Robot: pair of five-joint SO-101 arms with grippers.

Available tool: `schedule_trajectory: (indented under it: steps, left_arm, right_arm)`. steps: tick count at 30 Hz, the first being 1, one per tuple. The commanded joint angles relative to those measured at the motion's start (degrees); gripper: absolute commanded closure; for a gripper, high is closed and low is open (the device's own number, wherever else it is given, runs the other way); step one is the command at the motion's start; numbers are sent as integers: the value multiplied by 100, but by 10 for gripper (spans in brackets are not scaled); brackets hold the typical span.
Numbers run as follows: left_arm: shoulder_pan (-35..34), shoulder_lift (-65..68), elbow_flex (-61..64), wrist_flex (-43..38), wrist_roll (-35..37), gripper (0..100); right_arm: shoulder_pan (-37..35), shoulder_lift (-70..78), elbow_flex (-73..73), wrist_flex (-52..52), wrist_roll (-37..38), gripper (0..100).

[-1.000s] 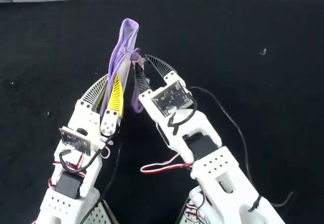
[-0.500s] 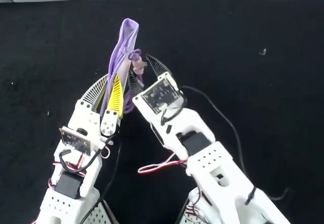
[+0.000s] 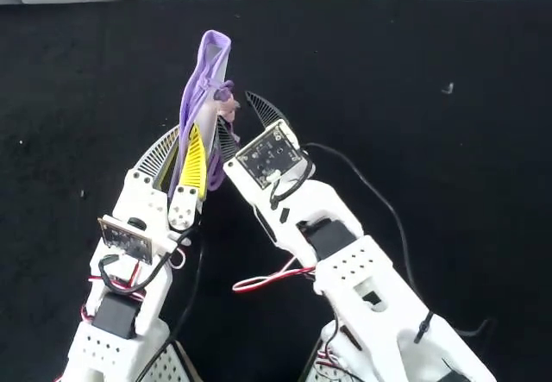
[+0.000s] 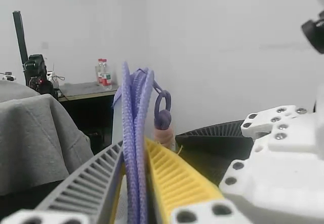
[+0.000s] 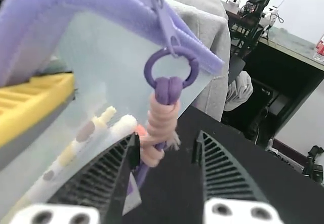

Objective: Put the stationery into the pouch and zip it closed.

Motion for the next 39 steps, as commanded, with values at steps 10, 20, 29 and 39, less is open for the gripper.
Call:
schedule_trajectory:
  steps: [10, 20, 29, 39]
  left_arm:
    - [-84, -9, -22, 0, 62, 973]
    - [-57, -9, -4, 18, 44, 973]
    - [-40, -9, 13, 18, 35, 973]
    - [-40, -9, 13, 18, 35, 973]
  right_arm:
    - [-53, -92, -277, -580, 9, 828]
    - [18, 171, -488, -536, 9, 829]
    - [9, 400, -585, -527, 413, 904]
    - [35, 418, -611, -571, 431, 960]
